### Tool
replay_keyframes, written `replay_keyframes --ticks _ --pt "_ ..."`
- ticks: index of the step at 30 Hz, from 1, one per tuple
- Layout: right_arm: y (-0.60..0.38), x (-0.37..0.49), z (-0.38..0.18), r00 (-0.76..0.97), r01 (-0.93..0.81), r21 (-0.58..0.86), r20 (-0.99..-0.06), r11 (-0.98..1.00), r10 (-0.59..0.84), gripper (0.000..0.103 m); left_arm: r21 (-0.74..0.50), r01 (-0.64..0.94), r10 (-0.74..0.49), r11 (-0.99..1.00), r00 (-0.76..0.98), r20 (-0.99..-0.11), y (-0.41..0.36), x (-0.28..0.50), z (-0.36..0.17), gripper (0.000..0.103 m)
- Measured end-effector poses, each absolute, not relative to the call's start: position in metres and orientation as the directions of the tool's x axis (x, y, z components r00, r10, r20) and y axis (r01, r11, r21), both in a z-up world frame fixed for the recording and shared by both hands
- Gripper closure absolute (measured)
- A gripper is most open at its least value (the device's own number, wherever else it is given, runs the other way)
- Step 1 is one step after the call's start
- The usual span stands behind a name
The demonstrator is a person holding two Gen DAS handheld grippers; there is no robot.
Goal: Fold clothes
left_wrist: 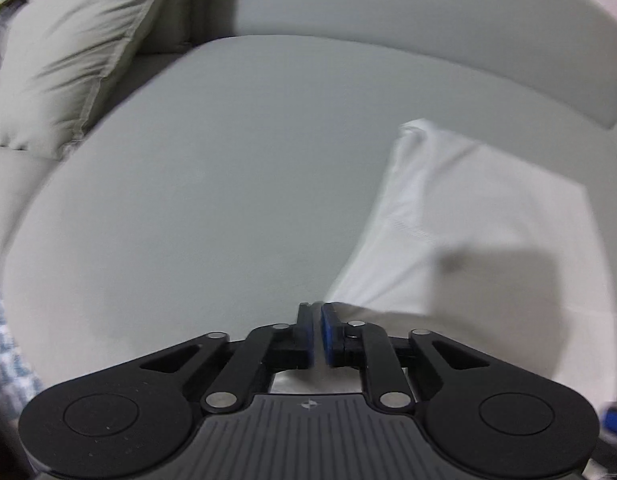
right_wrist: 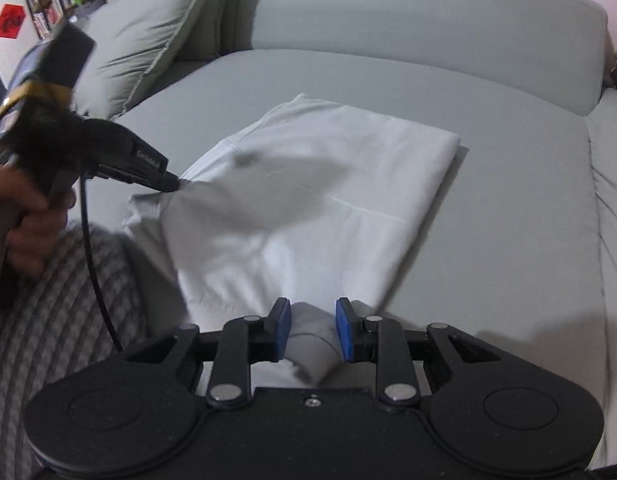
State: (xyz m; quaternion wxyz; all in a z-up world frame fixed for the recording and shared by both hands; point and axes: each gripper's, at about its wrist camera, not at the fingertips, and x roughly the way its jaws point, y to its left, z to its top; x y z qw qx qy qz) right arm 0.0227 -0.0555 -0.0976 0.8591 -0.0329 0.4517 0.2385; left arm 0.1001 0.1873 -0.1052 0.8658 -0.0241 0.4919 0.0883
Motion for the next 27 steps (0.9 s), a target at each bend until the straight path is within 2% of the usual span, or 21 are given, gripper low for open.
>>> replay_keyframes --ticks 4,9,11,13,17,21,22,23,24,25,26,27 --pt "-0.083 0.02 -0.084 0.421 -0.384 0.281 -0.795 0.879 0.438 0.077 0.024 -0.182 0.119 0.983 0.533 -0.838 0.196 0.082 -0.095 0.082" --pt "-0.106 0.035 -0.067 0.455 -0.31 0.416 -0.724 0.855 0.518 0.074 -0.015 -0.099 0.054 0.995 0.654 -0.754 0.191 0.071 -0.073 0.083" --pt "-0.112 0.052 -0.069 0.489 -0.255 0.465 -0.694 0.848 0.528 0.076 -0.063 -0.045 -0.014 0.997 0.692 -0.721 0.181 0.082 -0.065 0.083" --pt "-0.11 0.076 -0.077 0.501 -0.208 0.52 -0.67 0.828 0.547 0.084 -0.093 0.022 -0.082 0.995 0.708 -0.701 0.168 0.1 -0.061 0.082" --pt "-0.101 0.132 -0.11 0.455 -0.096 0.705 -0.597 0.703 0.661 0.085 -0.153 0.07 -0.161 0.986 0.66 -0.734 0.15 0.162 -0.087 0.082" --pt "-0.099 0.173 -0.158 0.415 0.075 0.793 -0.576 0.604 0.704 0.085 -0.292 -0.065 -0.203 0.954 0.578 -0.791 0.171 0.201 -0.129 0.085" --pt "-0.102 0.179 -0.171 0.41 0.117 0.797 -0.582 0.592 0.703 0.089 -0.332 -0.109 -0.209 0.937 0.585 -0.783 0.181 0.201 -0.133 0.091" --pt "-0.11 0.18 -0.182 0.426 0.156 0.818 -0.562 0.554 0.709 0.1 -0.372 -0.153 -0.216 0.916 0.593 -0.776 0.191 0.2 -0.137 0.091" --pt "-0.123 0.179 -0.191 0.466 0.201 0.838 -0.537 0.507 0.703 0.101 -0.398 -0.199 -0.206 0.895 0.608 -0.767 0.202 0.197 -0.138 0.091" --pt "-0.136 0.177 -0.199 0.506 0.244 0.856 -0.513 0.455 0.693 0.101 -0.379 -0.254 -0.153 0.89 0.616 -0.773 0.211 0.194 -0.138 0.092" --pt "-0.149 0.173 -0.204 0.552 0.277 0.868 -0.495 0.412 0.671 0.102 -0.339 -0.305 -0.089 0.89 0.613 -0.785 0.218 0.192 -0.137 0.098" --pt "-0.16 0.171 -0.207 0.583 0.307 0.874 -0.485 0.377 0.651 0.102 -0.325 -0.333 -0.057 0.885 0.615 -0.786 0.224 0.188 -0.134 0.098"
